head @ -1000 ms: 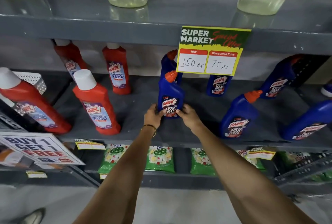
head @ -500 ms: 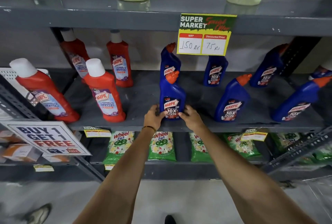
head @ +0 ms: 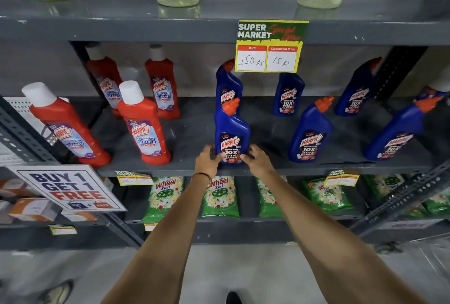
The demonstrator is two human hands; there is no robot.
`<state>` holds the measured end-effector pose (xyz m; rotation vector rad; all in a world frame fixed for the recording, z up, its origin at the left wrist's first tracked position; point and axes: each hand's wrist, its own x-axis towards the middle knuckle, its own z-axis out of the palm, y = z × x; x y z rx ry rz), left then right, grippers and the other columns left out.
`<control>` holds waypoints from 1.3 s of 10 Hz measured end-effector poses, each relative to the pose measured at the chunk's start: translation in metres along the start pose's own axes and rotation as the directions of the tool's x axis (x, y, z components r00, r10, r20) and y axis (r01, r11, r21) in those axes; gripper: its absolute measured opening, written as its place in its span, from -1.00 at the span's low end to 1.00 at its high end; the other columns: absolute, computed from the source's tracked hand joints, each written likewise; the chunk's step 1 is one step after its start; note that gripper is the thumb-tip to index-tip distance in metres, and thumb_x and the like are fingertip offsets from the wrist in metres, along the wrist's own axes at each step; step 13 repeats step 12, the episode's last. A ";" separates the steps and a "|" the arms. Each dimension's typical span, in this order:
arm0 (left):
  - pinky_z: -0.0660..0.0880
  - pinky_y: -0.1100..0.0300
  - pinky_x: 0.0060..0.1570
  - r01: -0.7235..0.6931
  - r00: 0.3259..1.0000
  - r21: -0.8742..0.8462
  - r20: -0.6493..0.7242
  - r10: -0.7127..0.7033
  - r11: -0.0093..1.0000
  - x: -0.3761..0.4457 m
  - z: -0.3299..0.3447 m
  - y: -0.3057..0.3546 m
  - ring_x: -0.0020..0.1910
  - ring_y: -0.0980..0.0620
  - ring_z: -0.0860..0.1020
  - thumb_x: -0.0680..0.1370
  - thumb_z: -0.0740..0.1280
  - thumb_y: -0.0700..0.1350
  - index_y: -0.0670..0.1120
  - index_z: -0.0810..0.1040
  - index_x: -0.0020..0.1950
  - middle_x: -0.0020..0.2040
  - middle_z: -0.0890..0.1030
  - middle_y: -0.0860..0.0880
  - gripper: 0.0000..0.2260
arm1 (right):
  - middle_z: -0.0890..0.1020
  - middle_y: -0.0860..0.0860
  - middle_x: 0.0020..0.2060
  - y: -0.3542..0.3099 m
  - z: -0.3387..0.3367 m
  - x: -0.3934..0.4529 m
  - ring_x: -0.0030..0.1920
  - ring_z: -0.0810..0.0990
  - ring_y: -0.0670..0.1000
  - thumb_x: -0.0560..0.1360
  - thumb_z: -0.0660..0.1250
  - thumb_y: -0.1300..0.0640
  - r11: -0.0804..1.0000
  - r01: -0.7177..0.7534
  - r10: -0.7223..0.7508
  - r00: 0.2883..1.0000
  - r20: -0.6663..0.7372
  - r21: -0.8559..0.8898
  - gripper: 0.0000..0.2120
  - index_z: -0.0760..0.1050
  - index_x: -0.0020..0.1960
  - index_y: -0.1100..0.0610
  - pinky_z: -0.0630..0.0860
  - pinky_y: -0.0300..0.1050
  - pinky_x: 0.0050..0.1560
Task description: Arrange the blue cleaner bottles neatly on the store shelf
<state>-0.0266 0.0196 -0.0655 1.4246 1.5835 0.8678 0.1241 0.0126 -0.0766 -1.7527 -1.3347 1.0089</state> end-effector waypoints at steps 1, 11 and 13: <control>0.45 0.06 0.12 -0.008 1.000 0.016 -0.003 0.008 1.000 0.000 0.000 0.001 0.17 -0.16 0.53 0.49 0.33 -0.09 -0.24 0.41 0.21 0.20 0.57 -0.22 -0.64 | 0.57 0.16 0.22 -0.001 0.000 0.000 0.23 0.53 0.10 0.51 0.29 0.20 1.000 -0.004 0.004 1.000 -0.015 -0.017 -0.68 0.40 0.24 0.22 0.38 -0.17 0.10; -0.09 -0.02 0.48 -0.326 0.812 0.732 -0.106 0.573 0.598 -0.065 -0.025 0.026 0.51 -0.17 0.00 0.59 0.00 0.12 -0.22 -0.04 0.48 0.52 0.07 -0.23 -0.40 | 0.07 0.19 0.53 -0.033 -0.016 -0.082 0.53 -0.02 0.19 0.59 -0.03 -0.10 0.655 0.134 -0.464 0.848 -0.256 -0.744 -0.39 -0.05 0.51 0.21 -0.07 0.17 0.51; -0.09 -0.04 0.46 -0.382 0.706 0.729 -0.165 0.688 0.567 -0.071 -0.042 0.076 0.50 -0.20 0.01 0.59 -0.04 0.11 -0.24 -0.03 0.47 0.51 0.07 -0.26 -0.41 | 0.08 0.20 0.52 -0.076 -0.040 -0.089 0.53 0.00 0.20 0.58 -0.04 -0.12 0.620 0.114 -0.566 0.750 -0.342 -0.777 -0.38 -0.04 0.50 0.22 -0.05 0.22 0.50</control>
